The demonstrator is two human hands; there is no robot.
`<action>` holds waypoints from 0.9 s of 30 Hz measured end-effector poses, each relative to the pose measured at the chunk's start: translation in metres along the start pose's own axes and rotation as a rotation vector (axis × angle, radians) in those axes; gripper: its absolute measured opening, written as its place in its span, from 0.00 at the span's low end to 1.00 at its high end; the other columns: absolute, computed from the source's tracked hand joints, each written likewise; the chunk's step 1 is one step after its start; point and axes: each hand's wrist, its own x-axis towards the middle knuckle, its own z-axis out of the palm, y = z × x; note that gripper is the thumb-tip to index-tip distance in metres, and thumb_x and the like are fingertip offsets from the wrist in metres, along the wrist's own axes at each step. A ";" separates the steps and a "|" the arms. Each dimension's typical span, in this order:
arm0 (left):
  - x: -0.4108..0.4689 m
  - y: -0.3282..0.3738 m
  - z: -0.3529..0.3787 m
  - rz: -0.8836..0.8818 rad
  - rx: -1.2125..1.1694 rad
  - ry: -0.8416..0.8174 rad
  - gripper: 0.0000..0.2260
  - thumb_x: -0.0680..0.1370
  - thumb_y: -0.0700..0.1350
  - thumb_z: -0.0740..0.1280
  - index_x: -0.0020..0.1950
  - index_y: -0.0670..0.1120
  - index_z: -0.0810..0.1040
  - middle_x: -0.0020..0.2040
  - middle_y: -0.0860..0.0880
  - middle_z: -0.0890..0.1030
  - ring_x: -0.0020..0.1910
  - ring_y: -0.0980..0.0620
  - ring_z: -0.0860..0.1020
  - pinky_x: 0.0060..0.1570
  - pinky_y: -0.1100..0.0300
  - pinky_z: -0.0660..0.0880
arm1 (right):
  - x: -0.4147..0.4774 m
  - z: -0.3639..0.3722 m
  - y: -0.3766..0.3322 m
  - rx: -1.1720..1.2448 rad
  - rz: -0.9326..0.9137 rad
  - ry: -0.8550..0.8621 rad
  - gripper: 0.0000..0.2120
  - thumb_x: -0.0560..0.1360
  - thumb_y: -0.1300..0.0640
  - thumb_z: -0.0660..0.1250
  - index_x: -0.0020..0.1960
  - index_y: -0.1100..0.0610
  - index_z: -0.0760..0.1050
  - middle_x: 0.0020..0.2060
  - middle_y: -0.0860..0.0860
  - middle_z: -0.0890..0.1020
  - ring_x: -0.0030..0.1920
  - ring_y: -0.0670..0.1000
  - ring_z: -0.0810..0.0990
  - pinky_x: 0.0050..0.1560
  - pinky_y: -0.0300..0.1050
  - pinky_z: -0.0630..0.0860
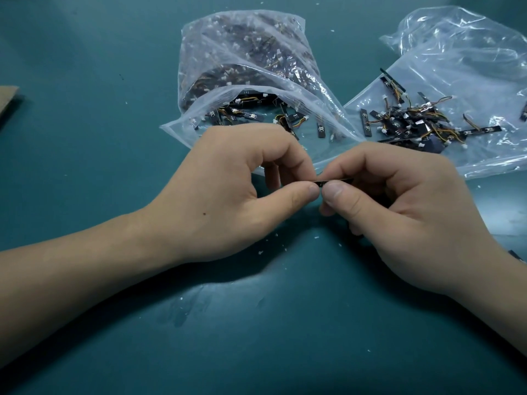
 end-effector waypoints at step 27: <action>0.002 -0.007 -0.003 -0.008 -0.163 -0.108 0.08 0.77 0.36 0.70 0.51 0.47 0.85 0.45 0.54 0.83 0.46 0.47 0.81 0.49 0.57 0.77 | -0.002 0.000 -0.005 0.100 0.036 0.066 0.06 0.75 0.46 0.68 0.49 0.47 0.78 0.39 0.49 0.86 0.28 0.53 0.77 0.30 0.55 0.76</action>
